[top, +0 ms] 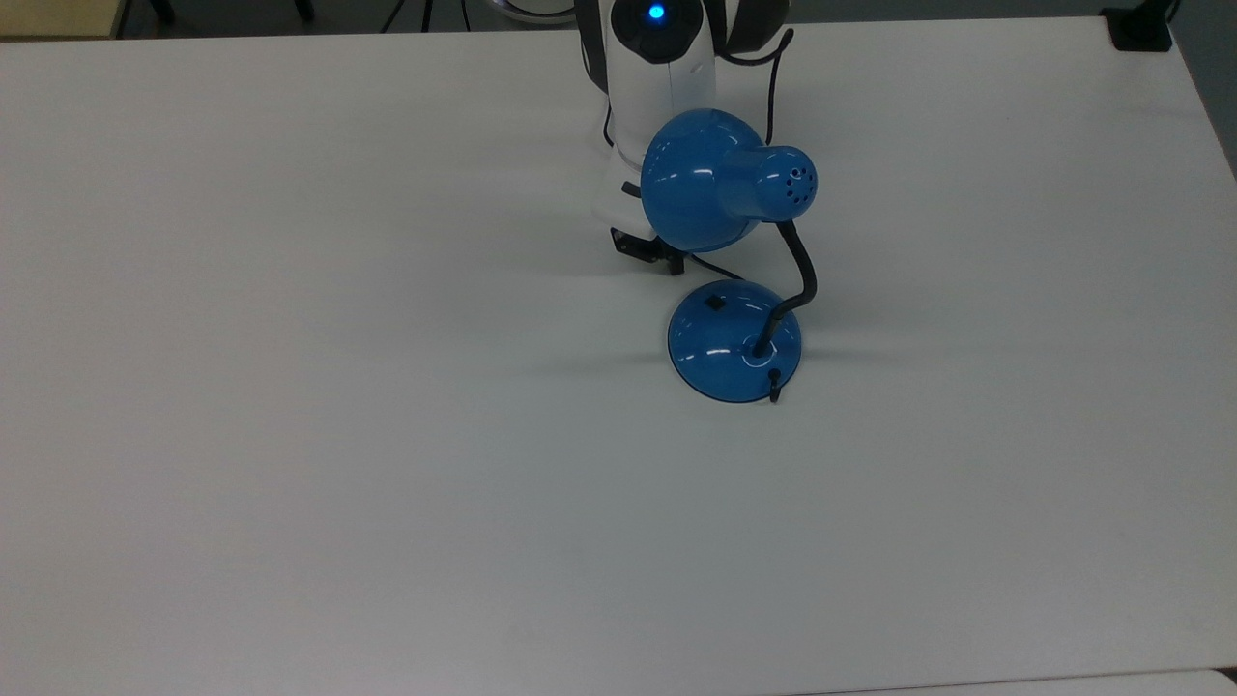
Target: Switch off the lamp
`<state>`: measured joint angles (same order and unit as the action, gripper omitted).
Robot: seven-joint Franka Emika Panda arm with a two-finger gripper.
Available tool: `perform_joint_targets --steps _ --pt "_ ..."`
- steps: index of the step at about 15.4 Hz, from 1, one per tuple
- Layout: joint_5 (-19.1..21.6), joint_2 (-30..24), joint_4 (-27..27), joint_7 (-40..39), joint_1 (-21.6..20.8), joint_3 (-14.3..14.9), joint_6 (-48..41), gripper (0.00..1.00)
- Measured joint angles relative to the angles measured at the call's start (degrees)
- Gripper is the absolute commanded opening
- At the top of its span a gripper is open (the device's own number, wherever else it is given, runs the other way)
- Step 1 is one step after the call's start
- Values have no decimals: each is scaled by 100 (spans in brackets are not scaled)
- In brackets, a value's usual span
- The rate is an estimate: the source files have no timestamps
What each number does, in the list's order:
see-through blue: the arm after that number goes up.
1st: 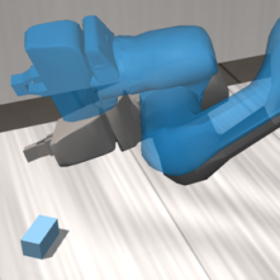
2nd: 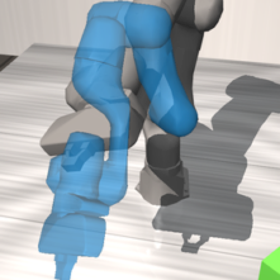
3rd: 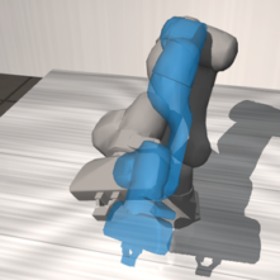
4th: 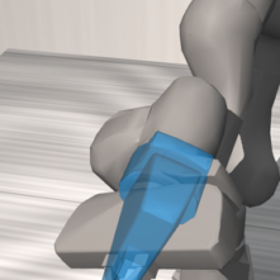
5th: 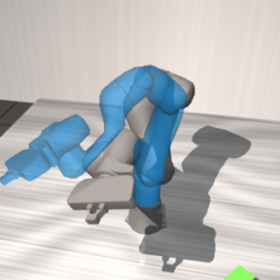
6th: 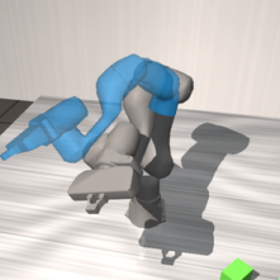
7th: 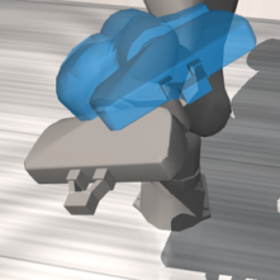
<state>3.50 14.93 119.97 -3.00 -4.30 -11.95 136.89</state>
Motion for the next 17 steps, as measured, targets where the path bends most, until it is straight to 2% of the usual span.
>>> perform_joint_targets --steps 2,3,4,7,12,17 --pt "-43 -214 -46 -3 87 1 -824 65" --pt "-92 -325 -88 -12 133 2 -1188 86" --pt "-162 -450 -155 -37 191 3 -1621 100" --pt "-360 -901 -382 -230 395 8 -2759 100" --pt "-411 -1442 -1005 -360 852 109 -3937 100" --pt "-411 -1493 -2053 -363 879 787 -4288 100"
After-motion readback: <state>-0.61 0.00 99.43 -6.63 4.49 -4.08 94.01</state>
